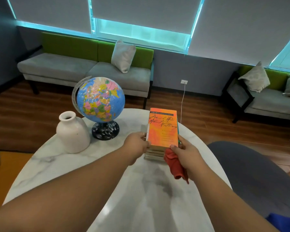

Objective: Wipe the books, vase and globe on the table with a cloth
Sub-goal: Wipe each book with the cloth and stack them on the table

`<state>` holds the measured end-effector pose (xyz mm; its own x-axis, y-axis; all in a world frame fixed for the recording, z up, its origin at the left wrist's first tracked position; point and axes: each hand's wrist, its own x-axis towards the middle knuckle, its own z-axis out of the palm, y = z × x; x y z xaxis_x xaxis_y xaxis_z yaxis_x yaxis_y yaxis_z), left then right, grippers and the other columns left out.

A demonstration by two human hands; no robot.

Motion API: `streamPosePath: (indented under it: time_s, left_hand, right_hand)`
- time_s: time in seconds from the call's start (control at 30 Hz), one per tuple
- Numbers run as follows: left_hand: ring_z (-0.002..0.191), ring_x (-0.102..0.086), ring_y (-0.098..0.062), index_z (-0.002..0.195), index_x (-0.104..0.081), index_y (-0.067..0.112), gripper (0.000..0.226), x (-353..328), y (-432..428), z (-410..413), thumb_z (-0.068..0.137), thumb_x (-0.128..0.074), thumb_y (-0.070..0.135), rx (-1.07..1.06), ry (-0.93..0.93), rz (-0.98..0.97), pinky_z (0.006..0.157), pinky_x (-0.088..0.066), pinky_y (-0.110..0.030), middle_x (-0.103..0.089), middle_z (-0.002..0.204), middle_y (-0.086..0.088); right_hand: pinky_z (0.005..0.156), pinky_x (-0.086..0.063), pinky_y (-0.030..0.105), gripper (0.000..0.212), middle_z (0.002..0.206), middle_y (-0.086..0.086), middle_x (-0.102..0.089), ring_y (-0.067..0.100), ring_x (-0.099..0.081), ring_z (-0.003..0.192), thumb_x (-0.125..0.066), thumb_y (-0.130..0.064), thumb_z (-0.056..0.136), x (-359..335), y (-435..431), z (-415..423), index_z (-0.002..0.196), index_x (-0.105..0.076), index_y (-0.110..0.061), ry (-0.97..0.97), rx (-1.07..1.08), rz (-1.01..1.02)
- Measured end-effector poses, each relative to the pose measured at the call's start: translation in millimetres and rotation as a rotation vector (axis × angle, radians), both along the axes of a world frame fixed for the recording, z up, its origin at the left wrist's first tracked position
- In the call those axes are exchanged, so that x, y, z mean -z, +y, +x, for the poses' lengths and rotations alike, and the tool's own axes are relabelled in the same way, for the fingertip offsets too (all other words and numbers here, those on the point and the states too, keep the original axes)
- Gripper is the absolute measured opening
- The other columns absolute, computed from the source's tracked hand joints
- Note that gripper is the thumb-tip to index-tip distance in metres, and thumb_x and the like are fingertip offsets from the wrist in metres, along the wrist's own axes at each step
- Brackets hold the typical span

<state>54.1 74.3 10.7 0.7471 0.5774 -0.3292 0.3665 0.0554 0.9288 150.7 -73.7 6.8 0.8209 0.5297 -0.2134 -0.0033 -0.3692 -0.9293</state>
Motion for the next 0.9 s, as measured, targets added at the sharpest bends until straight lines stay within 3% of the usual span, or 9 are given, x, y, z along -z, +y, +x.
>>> streamPosePath:
  time_s: [0.1,0.27,0.37,0.5,0.73,0.9]
  left_hand:
    - [0.105,-0.061,-0.025,0.130,-0.055,0.011,0.037,-0.4,10.2,25.4,0.094,-0.057,0.005,-0.021,0.055,0.037,0.093,-0.052,-0.038,-0.064,0.114,-0.006]
    - [0.089,-0.057,-0.021,0.116,-0.063,0.014,0.022,14.6,17.5,42.5,0.096,-0.053,0.011,-0.005,0.171,0.099,0.074,-0.049,-0.031,-0.066,0.108,-0.008]
    - [0.098,-0.058,-0.026,0.122,-0.060,0.008,0.029,30.0,15.6,41.2,0.095,-0.048,0.011,0.029,0.236,0.189,0.077,-0.053,-0.034,-0.058,0.122,-0.010]
    - [0.107,-0.051,-0.024,0.135,-0.049,0.014,0.036,36.5,12.9,39.6,0.099,-0.041,0.016,0.049,0.246,0.219,0.082,-0.048,-0.032,-0.038,0.137,-0.004]
    - [0.097,-0.047,-0.019,0.140,-0.046,0.011,0.039,33.5,16.7,42.1,0.101,-0.043,0.015,0.078,0.249,0.185,0.079,-0.038,-0.026,-0.053,0.135,-0.011]
    - [0.123,-0.049,-0.028,0.146,-0.038,0.012,0.045,33.7,15.6,41.1,0.102,-0.044,0.018,0.098,0.275,0.231,0.085,-0.037,-0.025,-0.049,0.141,-0.011]
  right_hand:
    - [0.082,-0.058,0.037,0.035,0.105,-0.006,-0.069,0.019,-0.066,0.097,-0.055,-0.020,0.098,-4.7,13.6,20.7,0.124,-0.059,-0.041,-0.009,0.032,-0.017]
    - [0.063,-0.048,0.024,0.038,0.114,-0.004,-0.064,0.016,-0.060,0.093,-0.052,-0.026,0.099,5.0,26.8,36.4,0.134,-0.052,-0.038,-0.106,0.021,-0.198]
    - [0.077,-0.052,0.030,0.045,0.121,0.001,-0.057,0.020,-0.058,0.099,-0.053,-0.036,0.097,19.4,29.0,35.2,0.141,-0.044,-0.036,-0.203,-0.001,-0.444]
    - [0.090,-0.053,0.035,0.051,0.122,0.001,-0.049,0.021,-0.057,0.108,-0.050,-0.043,0.097,30.1,28.8,32.9,0.146,-0.036,-0.038,-0.279,-0.003,-0.523]
    - [0.088,-0.053,0.035,0.051,0.119,0.002,-0.050,0.022,-0.057,0.106,-0.050,-0.041,0.097,29.2,31.4,38.2,0.146,-0.037,-0.037,-0.267,-0.010,-0.542]
    - [0.087,-0.053,0.035,0.051,0.122,0.002,-0.052,0.023,-0.057,0.107,-0.050,-0.040,0.098,27.6,31.8,38.2,0.146,-0.035,-0.035,-0.253,-0.019,-0.561]
